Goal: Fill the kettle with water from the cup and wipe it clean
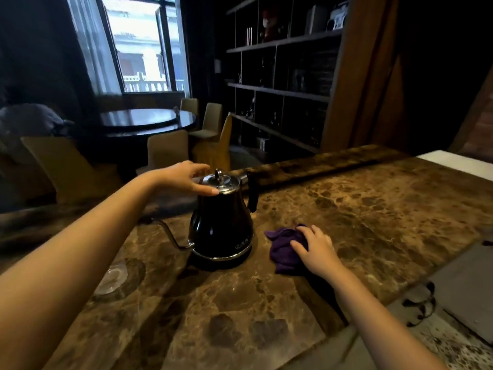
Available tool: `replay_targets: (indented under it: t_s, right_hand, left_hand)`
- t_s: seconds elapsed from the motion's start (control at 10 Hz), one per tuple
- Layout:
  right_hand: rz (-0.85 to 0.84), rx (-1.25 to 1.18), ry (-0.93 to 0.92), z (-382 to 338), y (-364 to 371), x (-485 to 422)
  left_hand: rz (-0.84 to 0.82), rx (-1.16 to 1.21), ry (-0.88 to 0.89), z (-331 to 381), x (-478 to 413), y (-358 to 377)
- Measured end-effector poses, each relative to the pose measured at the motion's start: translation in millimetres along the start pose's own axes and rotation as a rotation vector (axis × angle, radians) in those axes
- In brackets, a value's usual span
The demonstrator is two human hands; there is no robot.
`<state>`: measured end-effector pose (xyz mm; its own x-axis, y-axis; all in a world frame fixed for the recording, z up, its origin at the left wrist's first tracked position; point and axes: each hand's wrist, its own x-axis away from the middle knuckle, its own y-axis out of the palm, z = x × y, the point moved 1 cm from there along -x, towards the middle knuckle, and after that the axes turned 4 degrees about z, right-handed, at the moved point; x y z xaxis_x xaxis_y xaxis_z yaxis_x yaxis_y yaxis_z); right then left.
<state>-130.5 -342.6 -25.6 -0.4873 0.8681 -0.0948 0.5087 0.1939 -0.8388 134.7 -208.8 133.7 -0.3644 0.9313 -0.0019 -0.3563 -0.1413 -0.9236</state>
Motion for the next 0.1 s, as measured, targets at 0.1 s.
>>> replay_targets:
  t_s: [0.1]
  right_hand:
    - [0.195, -0.081, -0.007, -5.2, -12.6, 28.4]
  left_hand:
    - [0.352, 0.023, 0.046, -16.1, 49.8, 8.8]
